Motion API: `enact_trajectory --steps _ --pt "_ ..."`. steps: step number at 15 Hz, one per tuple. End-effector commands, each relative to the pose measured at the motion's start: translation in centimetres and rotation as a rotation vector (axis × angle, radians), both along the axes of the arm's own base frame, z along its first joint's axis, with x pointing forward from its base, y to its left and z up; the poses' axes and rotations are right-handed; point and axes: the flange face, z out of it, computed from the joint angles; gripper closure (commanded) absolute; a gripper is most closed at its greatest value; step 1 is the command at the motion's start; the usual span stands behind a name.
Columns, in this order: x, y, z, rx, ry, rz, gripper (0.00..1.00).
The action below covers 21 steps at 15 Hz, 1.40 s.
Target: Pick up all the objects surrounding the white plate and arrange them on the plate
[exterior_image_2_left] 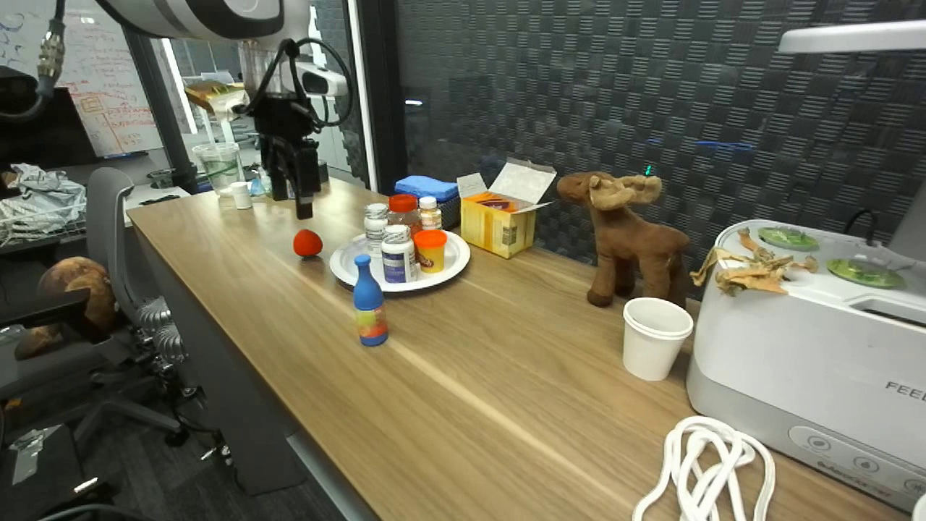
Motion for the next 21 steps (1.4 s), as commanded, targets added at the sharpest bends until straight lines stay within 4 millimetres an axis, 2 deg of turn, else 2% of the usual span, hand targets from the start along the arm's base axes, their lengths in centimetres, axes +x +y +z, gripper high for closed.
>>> enact_trajectory --steps 1,11,19,21 --pt "0.1 1.0 -1.8 0.053 -0.001 -0.008 0.00" --pt "0.3 2.6 -6.1 0.078 0.049 0.038 0.00" --pt "1.2 3.2 -6.8 0.077 -0.049 0.089 0.00" --pt "0.9 3.1 -7.0 0.077 -0.025 0.105 0.27"
